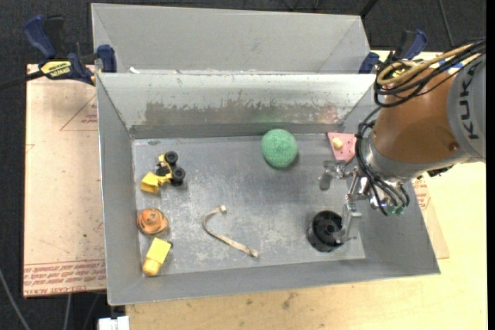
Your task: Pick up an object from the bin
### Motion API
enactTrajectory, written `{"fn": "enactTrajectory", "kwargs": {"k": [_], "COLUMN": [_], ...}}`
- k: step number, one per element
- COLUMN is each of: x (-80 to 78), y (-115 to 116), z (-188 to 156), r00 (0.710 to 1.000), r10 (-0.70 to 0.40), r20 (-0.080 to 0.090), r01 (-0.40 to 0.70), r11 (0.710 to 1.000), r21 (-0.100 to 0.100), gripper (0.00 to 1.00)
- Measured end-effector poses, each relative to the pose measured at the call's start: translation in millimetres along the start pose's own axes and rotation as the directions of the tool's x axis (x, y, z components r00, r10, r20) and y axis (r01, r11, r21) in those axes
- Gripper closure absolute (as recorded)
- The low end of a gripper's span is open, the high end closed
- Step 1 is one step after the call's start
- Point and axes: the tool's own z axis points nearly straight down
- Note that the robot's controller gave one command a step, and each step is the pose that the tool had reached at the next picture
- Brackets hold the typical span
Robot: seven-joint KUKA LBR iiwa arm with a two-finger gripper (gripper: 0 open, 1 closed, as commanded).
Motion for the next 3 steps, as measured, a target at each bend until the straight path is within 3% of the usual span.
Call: {"fn": "enactTrajectory", "kwargs": {"k": [1, 2, 3], "x": [-1.8, 10.0, 7.4], "y": [0.3, -4.6, -7.1], "z": [-4.4, 30.8, 51.4], "r00": [1.0, 0.998, 1.0], "r10": [-0.002, -0.062, -0.017], "r20": [0.007, 0.012, 0.0], "r01": [0.002, 0.062, 0.017], "r11": [1.0, 0.998, 1.0], "r21": [0.001, 0.002, -0.001], "gripper": [0.0, 0.0, 0.0]}}
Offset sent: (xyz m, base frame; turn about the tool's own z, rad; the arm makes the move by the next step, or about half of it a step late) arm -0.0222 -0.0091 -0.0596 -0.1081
